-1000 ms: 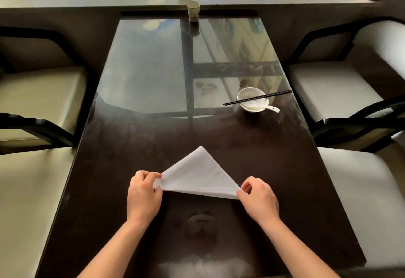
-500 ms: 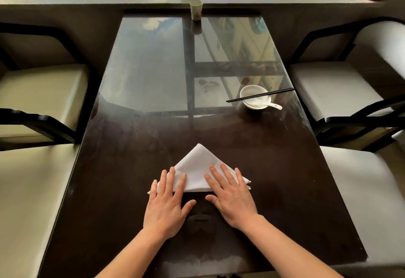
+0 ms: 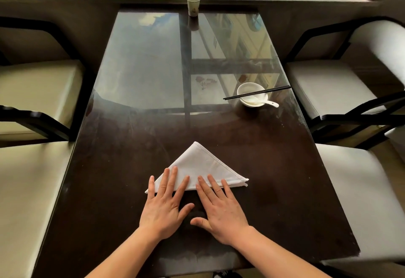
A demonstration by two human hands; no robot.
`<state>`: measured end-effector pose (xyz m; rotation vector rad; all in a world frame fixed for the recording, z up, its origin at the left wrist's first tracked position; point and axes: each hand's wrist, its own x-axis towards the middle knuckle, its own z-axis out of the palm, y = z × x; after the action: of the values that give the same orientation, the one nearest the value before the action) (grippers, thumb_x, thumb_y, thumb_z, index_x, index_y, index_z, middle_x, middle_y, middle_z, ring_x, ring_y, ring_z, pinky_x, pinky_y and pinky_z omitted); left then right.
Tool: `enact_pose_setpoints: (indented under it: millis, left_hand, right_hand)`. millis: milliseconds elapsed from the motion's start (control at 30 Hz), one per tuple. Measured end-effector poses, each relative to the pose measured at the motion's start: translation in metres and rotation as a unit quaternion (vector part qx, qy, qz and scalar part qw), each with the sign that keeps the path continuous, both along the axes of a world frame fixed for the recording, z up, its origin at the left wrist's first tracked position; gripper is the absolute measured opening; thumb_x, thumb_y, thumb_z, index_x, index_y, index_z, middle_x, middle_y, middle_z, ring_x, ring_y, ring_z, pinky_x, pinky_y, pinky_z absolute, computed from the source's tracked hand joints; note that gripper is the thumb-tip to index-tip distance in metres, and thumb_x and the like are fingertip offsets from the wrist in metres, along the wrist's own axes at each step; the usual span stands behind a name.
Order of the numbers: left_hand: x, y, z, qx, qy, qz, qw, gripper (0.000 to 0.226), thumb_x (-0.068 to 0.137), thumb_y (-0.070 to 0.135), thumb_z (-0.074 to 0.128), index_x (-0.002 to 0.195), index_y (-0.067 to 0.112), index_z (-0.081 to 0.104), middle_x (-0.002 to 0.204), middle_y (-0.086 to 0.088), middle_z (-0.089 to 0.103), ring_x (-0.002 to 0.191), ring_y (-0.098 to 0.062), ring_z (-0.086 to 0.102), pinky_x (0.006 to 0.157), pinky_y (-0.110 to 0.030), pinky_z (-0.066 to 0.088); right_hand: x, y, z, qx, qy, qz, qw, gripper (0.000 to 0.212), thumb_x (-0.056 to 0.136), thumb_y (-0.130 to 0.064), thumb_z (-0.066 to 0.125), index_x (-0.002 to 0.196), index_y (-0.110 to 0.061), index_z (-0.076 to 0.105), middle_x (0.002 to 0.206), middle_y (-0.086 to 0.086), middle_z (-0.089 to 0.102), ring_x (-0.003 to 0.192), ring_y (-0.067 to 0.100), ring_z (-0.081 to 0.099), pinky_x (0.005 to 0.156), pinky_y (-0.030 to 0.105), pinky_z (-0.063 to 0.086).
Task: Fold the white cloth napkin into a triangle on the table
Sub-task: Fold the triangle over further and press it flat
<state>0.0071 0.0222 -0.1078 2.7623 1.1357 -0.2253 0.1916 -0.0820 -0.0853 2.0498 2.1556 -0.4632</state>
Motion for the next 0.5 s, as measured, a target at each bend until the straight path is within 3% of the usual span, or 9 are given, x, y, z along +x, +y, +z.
enact_pose_setpoints:
  millis: [233,400,500]
  left_hand:
    - [-0.001,0.001,0.000,0.001,-0.009,-0.009,1.000,0.064,0.096,0.072,0.017,0.154,0.051,0.002,0.168,-0.010,-0.010,0.153,-0.032,-0.015,0.117,-0.062,-0.001]
    - [0.000,0.001,0.000,0.011,-0.018,-0.008,1.000,0.061,0.097,0.071,0.020,0.153,0.054,0.006,0.168,-0.011,-0.006,0.153,-0.034,-0.011,0.116,-0.064,0.003]
    - [0.000,0.001,-0.001,0.012,-0.017,-0.008,1.000,0.061,0.097,0.072,0.022,0.153,0.055,0.005,0.168,-0.011,-0.006,0.153,-0.033,-0.011,0.116,-0.065,0.004]
  right_hand:
    - [0.002,0.001,0.004,-0.023,-0.033,-0.072,0.997,0.099,0.089,-0.080,0.018,0.159,-0.013,-0.002,0.164,0.011,-0.019,0.149,0.030,-0.024,0.123,0.055,-0.005]
    - [0.000,-0.010,0.005,-0.002,-0.043,-0.075,0.996,0.096,0.091,-0.078,0.021,0.159,-0.012,0.006,0.167,0.012,-0.007,0.151,0.029,-0.018,0.123,0.056,0.001]
    - [0.006,0.000,0.009,0.020,-0.045,-0.108,0.993,0.095,0.091,-0.078,0.020,0.159,-0.014,0.001,0.166,0.013,-0.015,0.151,0.031,-0.022,0.121,0.057,-0.002]
